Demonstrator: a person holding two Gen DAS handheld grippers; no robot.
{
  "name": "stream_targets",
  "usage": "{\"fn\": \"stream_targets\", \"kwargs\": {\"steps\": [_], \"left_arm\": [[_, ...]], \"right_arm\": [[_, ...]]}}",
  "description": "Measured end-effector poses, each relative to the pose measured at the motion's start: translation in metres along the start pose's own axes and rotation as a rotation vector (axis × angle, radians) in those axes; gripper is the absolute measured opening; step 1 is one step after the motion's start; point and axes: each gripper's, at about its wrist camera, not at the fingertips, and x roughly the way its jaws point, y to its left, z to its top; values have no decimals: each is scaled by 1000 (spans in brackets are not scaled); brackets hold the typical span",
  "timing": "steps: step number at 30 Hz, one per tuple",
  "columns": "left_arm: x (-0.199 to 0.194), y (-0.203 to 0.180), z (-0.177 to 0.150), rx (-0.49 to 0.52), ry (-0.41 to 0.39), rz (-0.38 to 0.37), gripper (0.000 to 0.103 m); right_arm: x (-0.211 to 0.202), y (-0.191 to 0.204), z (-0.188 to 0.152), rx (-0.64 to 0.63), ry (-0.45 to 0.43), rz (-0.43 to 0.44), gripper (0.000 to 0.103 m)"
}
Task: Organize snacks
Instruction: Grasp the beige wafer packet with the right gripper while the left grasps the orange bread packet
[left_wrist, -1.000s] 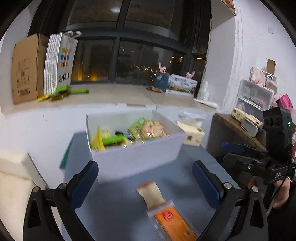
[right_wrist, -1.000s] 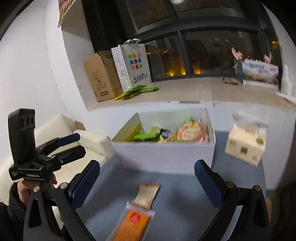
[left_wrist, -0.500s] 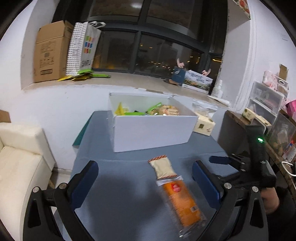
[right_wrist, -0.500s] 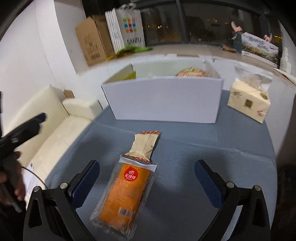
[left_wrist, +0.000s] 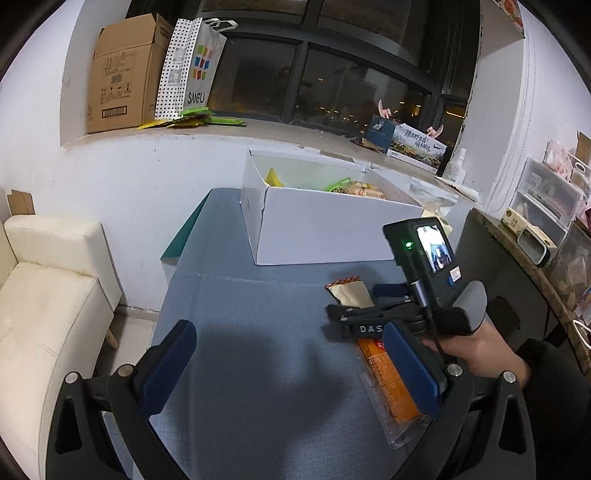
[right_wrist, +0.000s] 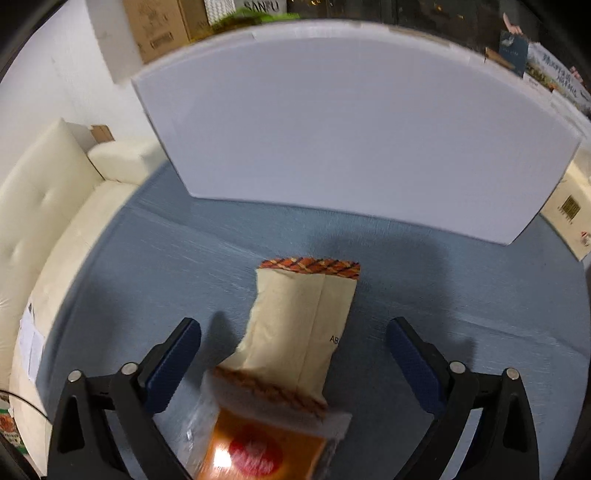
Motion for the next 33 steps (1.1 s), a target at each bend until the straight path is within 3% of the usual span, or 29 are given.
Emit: {"fn": "stream_targets", "kwargs": {"steps": [2, 3, 4, 6, 13, 20, 25, 29, 33], "left_arm": [[2, -1, 0, 4, 7, 0, 103], [3, -2, -1, 4, 9, 1, 103], [4, -3, -2, 4, 13, -1, 103], [5, -6, -3, 8, 21, -4, 103], [26, -33, -7, 51, 96, -61, 103], [72, -89, -18, 105, 238, -147, 103], [107, -119, -31, 118, 337, -108, 103], [128, -137, -42, 151, 381, -17, 103], [133, -144, -51, 218, 374, 60, 100]], "right_arm": [[-1, 6, -1, -43, -6, -43, 80], [-2, 7, -1, -45, -12, -37, 61], [-5, 7, -2, -52, -20, -39, 54], [-7, 6, -4, -57, -20, -27, 49], [-33, -15, -10, -25, -89, 19, 47], [-112, -43, -35, -14, -242, -5, 47], [-163, -74, -51, 39, -337, -62, 47], [-188, -90, -74, 85, -371, -83, 47], [-201, -96, -94, 113, -389, -80, 47]]}}
